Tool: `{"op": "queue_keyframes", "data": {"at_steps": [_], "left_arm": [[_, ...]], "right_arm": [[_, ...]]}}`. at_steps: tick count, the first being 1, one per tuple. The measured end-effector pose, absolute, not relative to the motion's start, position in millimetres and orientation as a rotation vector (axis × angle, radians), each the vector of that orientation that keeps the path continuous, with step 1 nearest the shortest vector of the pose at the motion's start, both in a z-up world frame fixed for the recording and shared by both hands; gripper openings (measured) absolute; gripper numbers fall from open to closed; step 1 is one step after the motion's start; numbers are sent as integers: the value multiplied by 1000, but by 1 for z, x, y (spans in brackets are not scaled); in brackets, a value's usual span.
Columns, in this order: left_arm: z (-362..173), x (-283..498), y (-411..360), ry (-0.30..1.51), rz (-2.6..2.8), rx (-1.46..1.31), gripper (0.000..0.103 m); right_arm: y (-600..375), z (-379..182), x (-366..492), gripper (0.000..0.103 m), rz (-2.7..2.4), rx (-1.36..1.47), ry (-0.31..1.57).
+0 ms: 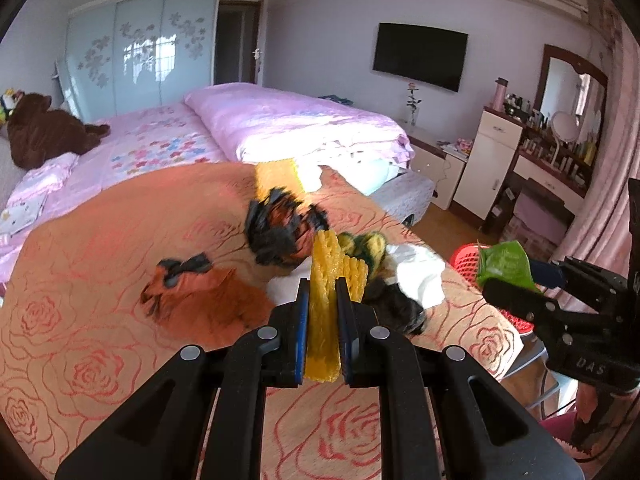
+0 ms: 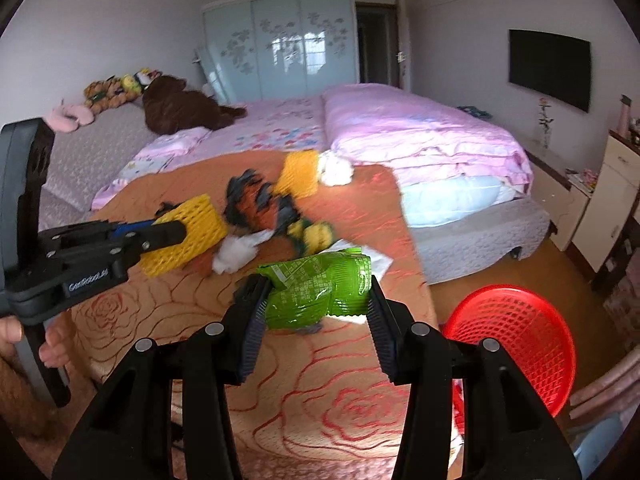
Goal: Collect trash
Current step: 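Carry the green bag and yellow net over the red basket and open both grippers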
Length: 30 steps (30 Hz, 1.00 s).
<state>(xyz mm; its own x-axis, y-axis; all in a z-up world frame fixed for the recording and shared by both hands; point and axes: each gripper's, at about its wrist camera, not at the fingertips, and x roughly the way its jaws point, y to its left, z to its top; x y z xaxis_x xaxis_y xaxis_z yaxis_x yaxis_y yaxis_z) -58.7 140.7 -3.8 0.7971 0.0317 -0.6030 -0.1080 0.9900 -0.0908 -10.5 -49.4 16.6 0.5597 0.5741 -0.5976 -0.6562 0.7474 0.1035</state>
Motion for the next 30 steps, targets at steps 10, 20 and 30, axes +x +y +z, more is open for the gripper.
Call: {"op": "queue_keyframes", "data": {"at_steps": [10,20,30], "left_arm": [[4,-36,113,643,35,-74,12],[8,-6,81,656,-16,-26,12],[12,19,36,656,-78,50,12]], "right_arm": [[-87,27,19,45,570,-66,622],[-119,34,38,45,464,-16,598],[-150,34,50,45,370,8,587]]}}
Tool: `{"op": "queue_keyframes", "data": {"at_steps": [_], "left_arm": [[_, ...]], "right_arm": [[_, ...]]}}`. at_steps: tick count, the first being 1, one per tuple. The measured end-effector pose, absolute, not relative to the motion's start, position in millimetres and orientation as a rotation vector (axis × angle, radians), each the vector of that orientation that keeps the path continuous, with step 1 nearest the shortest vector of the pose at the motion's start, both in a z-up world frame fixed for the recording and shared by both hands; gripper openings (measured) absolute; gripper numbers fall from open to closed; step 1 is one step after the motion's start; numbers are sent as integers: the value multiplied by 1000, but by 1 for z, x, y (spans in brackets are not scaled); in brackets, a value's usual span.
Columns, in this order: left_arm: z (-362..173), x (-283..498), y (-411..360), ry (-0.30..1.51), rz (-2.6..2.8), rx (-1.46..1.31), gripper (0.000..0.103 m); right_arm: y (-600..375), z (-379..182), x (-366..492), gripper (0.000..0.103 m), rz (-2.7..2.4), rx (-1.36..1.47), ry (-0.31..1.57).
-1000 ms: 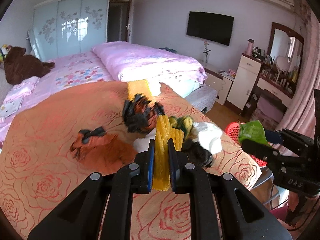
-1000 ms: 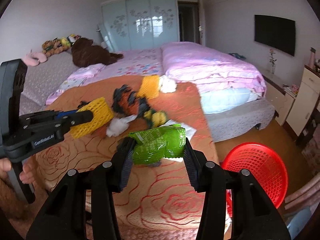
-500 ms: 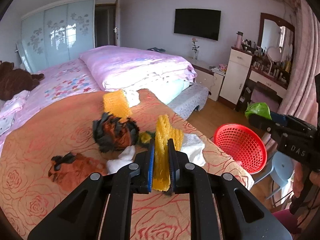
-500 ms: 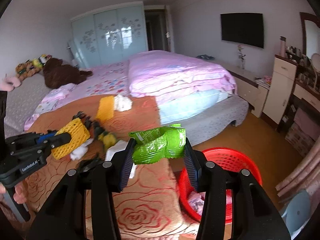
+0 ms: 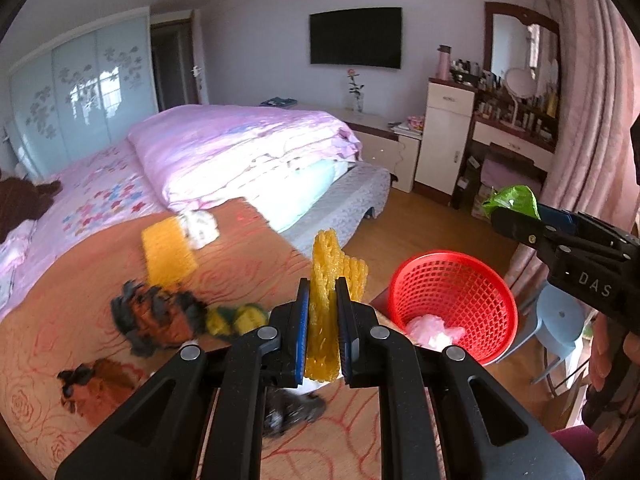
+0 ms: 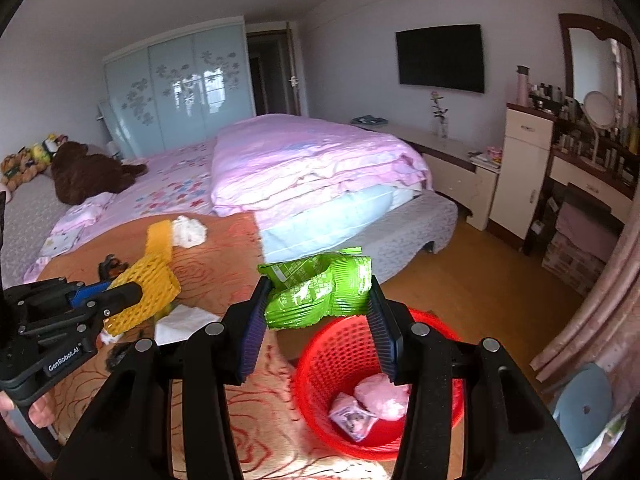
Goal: Collect trash
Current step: 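Carry the green bag and yellow net over the red basket and open both grippers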
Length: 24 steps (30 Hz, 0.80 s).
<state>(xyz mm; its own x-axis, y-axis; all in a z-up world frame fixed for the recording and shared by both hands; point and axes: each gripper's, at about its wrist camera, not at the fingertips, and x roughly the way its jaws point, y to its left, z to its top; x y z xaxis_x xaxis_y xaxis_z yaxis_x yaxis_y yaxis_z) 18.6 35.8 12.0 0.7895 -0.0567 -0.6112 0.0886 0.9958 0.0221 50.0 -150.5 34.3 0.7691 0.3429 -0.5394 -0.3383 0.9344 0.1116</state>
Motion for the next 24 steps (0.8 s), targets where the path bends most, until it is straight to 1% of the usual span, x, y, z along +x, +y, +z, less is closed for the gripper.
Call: {"op": "queue_keyframes", "data": {"at_steps": [15,24], "left_arm": [[13,52,-22,678,-179,67,12],[5,71,-47,717,-249,46,12]], "right_arm": [[-200,31,63,45,260,70,581],[-228,13,74,46,192,119,621]]}}
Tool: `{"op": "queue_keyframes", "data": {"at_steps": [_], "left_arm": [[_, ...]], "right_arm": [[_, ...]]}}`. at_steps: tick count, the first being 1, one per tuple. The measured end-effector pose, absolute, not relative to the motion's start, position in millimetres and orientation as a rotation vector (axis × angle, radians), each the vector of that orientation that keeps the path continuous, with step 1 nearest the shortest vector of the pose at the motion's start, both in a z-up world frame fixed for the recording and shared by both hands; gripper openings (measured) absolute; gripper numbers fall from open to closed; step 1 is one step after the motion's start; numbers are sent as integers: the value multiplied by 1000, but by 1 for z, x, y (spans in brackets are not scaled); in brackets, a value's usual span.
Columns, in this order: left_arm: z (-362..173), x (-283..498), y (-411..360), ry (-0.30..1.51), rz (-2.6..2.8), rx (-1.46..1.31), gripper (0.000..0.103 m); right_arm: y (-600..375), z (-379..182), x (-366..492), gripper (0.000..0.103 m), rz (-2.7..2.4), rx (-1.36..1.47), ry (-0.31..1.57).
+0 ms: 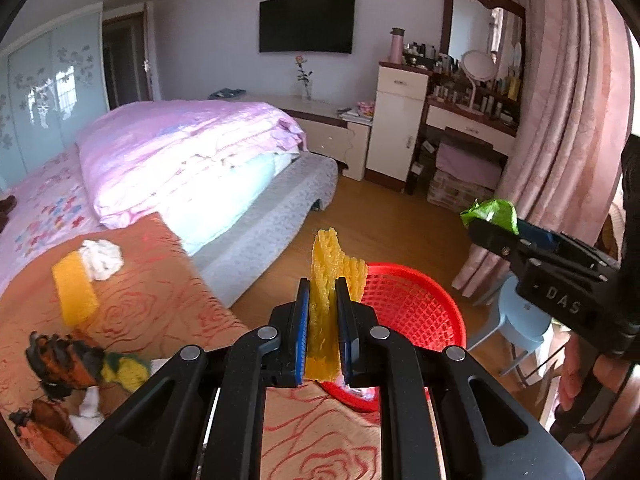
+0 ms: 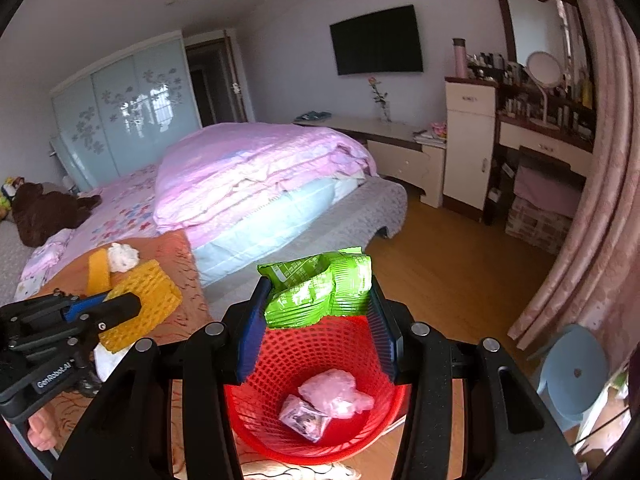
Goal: Collect trash
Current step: 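Carry the green bag and yellow net over the red basket and open both grippers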
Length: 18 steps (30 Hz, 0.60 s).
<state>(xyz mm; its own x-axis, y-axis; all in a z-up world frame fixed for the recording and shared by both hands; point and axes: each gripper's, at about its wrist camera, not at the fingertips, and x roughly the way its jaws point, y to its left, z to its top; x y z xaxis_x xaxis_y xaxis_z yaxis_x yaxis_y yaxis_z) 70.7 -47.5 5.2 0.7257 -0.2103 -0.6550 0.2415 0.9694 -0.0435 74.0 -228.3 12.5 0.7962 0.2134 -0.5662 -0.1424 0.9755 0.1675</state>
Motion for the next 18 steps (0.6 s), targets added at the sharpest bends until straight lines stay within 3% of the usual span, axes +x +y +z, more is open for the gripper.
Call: {"op": "queue_keyframes", "data": {"at_steps": [18], "left_arm": [[-48,104,-81,890,-329,75,13]], "right_arm": [[-245,-33,99,46,129,139,761]]}}
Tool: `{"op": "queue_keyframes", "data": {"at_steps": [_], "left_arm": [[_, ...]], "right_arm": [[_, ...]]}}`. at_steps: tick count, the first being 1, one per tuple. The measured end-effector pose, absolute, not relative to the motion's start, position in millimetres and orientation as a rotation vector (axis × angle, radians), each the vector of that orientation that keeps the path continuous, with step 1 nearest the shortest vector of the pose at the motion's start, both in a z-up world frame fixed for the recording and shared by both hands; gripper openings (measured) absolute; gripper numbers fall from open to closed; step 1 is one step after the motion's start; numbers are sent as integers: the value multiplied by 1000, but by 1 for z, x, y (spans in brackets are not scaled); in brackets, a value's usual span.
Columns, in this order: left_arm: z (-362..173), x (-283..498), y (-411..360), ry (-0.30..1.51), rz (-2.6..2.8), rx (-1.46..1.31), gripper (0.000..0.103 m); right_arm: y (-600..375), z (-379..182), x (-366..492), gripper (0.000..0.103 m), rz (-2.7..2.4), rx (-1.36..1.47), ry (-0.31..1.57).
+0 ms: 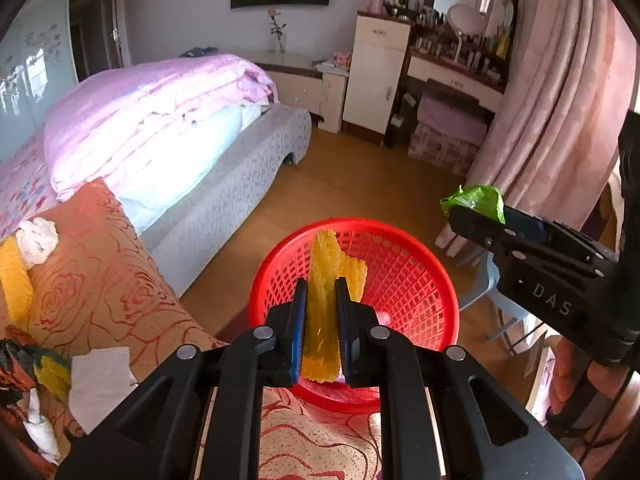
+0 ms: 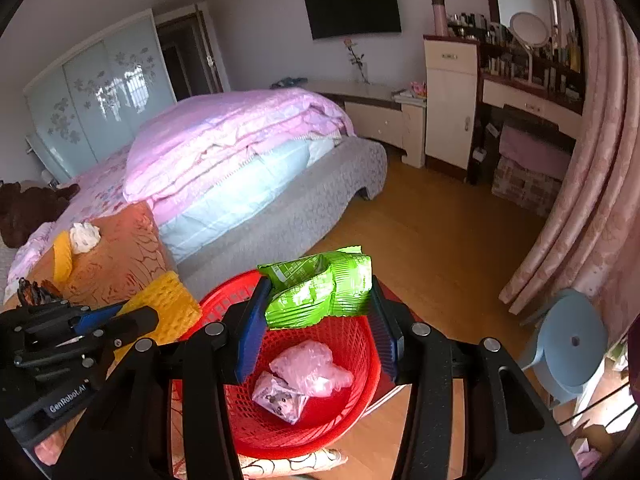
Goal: Collect trash
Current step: 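Carry the green bag and yellow net over the red basket and open both grippers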
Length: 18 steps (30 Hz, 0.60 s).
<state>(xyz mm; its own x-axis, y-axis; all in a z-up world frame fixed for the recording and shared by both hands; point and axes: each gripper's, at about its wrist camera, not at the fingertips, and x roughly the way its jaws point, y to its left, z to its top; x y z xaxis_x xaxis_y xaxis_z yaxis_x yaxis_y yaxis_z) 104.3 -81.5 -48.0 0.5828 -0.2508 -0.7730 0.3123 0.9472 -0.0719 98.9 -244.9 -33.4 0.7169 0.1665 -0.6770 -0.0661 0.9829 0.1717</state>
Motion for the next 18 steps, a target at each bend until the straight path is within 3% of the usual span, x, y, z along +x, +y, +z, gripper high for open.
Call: {"op": "queue_keyframes", "data": {"at_steps": [4,8,18], "left_arm": [[-54,104,-85,908,-341,83,19],[-56,103,-85,907,-342,86,39],[-54,97,-73,902,-319,45,53]], "right_arm": [[-242,-42,101,46,133,136,796],[-240,-43,101,49,134,135,801],[-242,-44,100,60,110,146,806]]}}
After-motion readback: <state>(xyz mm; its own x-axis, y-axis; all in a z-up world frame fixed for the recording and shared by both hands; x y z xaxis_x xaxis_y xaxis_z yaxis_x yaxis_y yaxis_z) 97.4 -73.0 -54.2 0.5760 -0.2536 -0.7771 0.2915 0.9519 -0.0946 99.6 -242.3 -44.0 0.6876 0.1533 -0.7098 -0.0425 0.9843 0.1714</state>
